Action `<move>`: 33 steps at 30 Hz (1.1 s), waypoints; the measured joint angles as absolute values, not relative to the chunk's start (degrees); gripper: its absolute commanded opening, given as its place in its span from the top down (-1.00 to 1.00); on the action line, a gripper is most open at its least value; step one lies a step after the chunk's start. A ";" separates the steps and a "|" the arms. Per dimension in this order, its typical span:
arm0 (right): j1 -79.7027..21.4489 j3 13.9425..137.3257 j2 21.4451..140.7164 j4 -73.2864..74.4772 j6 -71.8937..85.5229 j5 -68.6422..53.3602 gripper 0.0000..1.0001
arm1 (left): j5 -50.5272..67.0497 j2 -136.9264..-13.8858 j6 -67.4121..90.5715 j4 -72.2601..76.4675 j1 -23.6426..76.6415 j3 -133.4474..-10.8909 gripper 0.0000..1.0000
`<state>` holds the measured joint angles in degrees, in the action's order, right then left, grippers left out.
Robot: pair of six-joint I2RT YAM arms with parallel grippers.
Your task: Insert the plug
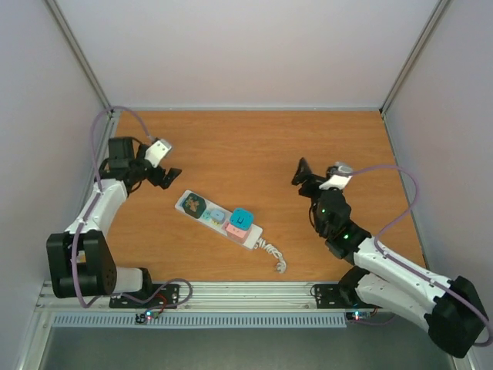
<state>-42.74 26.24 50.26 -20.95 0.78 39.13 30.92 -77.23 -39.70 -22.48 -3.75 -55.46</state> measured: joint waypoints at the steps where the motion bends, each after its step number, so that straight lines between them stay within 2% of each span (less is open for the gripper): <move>1: -39.51 24.97 50.39 -22.26 1.56 39.31 -0.97 | 30.41 -77.14 -37.39 -19.25 -4.69 -52.64 -0.99; 9: -25.06 16.01 57.67 -31.03 6.46 40.49 -0.97 | 27.73 -75.99 -21.02 12.25 -6.68 -28.40 -0.99; 15: -20.91 14.85 62.61 -39.11 6.59 41.80 -0.97 | 28.86 -77.32 -11.33 37.69 -6.74 -19.20 -0.99; 22: -14.33 7.68 70.02 -58.37 -0.36 38.79 -0.97 | 25.47 -84.12 -3.99 62.76 -6.28 -10.76 -0.99; 27: -11.62 4.23 80.44 -73.03 -4.34 32.45 -0.97 | 20.12 -89.14 -0.51 72.84 -5.69 -9.78 -0.99; 29: -11.29 5.50 86.13 -79.13 -6.09 29.54 -0.97 | 18.44 -89.56 -0.25 72.03 -4.97 -10.15 -0.99; 33: -6.68 7.70 89.43 -80.68 -6.15 19.77 -0.97 | 16.14 -89.56 -0.64 71.61 -3.29 -12.62 -0.99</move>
